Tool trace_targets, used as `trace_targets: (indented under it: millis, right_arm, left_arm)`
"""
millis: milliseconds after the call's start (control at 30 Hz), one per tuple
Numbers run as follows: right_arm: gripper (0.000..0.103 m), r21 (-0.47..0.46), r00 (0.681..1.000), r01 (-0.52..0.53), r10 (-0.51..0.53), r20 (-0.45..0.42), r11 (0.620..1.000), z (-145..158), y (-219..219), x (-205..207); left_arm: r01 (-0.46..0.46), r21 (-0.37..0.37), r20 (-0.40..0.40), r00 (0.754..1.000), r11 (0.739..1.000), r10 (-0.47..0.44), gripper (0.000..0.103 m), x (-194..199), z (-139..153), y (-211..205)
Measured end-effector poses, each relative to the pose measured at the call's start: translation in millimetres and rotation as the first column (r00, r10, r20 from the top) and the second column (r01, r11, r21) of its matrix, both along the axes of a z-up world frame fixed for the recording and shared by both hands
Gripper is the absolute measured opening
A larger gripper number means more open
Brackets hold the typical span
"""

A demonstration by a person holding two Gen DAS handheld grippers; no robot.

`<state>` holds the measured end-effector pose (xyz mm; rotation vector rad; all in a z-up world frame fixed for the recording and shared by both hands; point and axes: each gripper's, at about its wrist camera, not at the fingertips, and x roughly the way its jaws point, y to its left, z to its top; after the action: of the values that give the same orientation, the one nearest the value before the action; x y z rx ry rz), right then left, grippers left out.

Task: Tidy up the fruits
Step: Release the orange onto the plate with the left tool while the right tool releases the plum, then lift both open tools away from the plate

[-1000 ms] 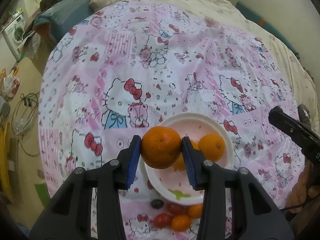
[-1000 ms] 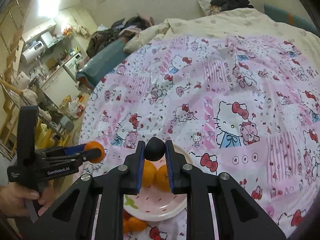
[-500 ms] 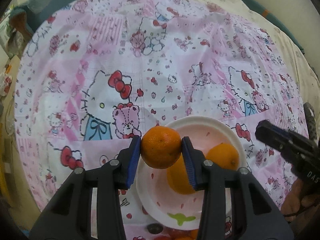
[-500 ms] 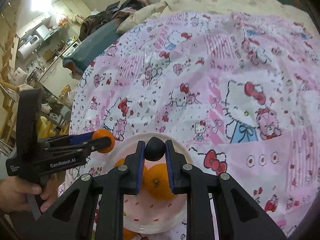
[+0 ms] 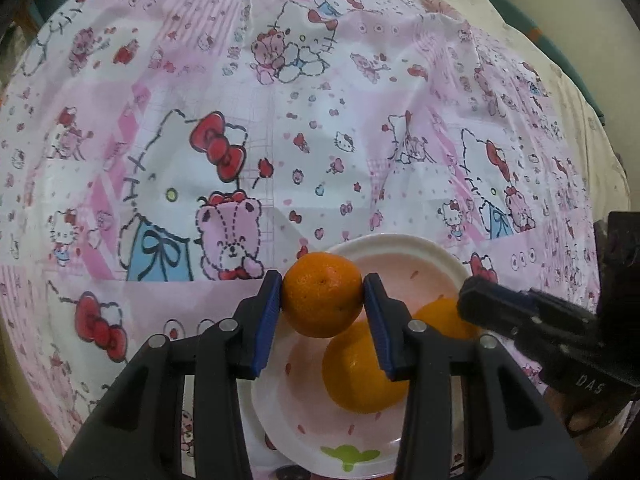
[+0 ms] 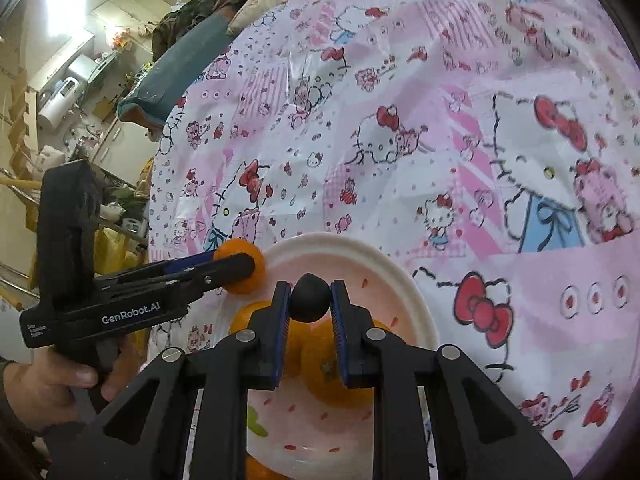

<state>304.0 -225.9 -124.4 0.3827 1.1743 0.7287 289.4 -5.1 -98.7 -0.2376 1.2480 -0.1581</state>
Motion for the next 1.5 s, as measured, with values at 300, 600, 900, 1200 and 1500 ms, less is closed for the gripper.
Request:
trace_targets:
  millis: [300, 600, 900, 1200, 1500]
  right_arm:
    - [0.044, 0.026, 0.998, 0.059, -0.058, -0.017, 0.998, 3.8, -22.1, 1.1]
    - [0.064, 0.047, 0.986, 0.166, -0.167, 0.017, 0.985, 19.6, -54.5, 1.9]
    - [0.064, 0.032, 0.982, 0.183, -0.184, 0.034, 0.983, 27.2, -58.6, 0.6]
    - [0.083, -0.022, 0.982, 0.173, -0.171, 0.084, 0.985, 44.2, -55.7, -26.9]
    - [0.086, -0.054, 0.980, 0.181, -0.175, 0.099, 0.982, 66.3, -49.7, -44.8]
  left_arm:
    - [0.024, -0.057, -0.025, 0.999, 0.998, -0.026, 0.038, 7.2, -6.4, -16.0]
    - [0.043, -0.045, -0.019, 0.999, 0.998, -0.044, 0.068, 8.0, -9.6, -24.9]
    - [0.041, 0.007, 0.051, 0.998, 0.999, -0.041, 0.080, 0.1, 8.4, -23.1]
    - [0.036, 0.106, 0.133, 0.990, 0.994, -0.050, 0.080, -26.8, 25.6, -15.1]
    - [0.065, 0.156, 0.180, 0.979, 0.986, -0.093, 0.080, -57.4, 52.1, -13.7]
